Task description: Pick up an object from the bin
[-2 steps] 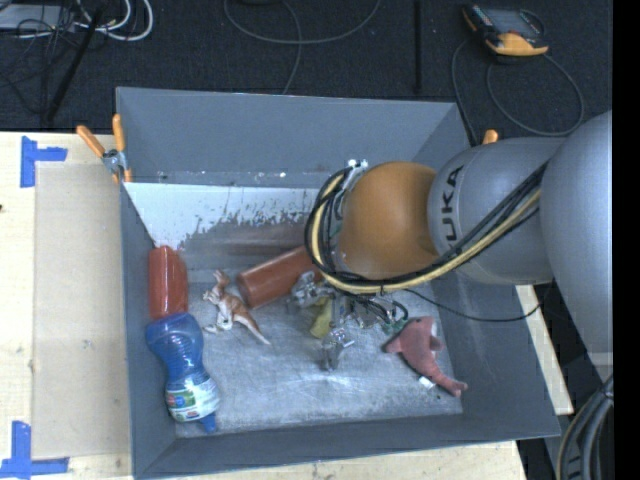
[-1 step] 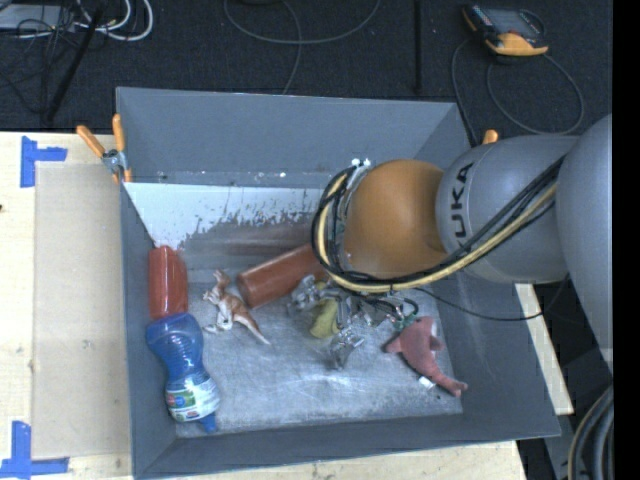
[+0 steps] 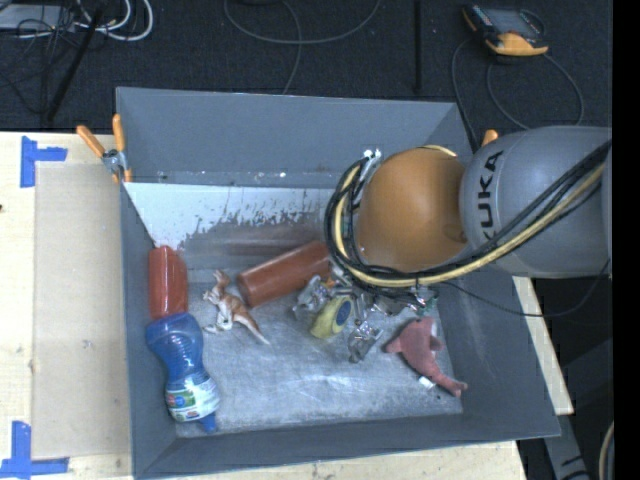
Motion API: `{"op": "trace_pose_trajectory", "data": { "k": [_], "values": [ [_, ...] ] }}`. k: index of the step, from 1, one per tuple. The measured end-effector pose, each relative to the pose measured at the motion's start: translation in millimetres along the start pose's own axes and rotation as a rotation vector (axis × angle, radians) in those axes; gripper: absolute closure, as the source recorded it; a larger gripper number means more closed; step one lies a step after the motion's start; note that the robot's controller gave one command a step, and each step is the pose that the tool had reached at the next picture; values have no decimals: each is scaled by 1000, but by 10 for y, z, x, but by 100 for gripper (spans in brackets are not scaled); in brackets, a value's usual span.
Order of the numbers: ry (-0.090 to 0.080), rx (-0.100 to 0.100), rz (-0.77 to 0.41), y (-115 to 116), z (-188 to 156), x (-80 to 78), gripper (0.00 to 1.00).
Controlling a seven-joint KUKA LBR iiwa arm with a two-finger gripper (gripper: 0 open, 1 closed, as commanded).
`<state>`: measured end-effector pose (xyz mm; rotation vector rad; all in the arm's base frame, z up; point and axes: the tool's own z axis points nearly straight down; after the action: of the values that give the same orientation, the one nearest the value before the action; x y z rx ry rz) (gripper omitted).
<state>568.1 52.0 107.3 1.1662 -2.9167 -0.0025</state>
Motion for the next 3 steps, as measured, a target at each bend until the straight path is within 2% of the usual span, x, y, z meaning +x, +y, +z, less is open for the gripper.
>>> {"op": "trace_pose_trajectory", "data": {
  "k": [1,2,3],
  "values": [
    [-2,2,66,-93,-62,89,0],
    [4,-6,-361,-225,328,-195,100],
    [4,-6,-361,-225,327,-196,100]
  ]
}}
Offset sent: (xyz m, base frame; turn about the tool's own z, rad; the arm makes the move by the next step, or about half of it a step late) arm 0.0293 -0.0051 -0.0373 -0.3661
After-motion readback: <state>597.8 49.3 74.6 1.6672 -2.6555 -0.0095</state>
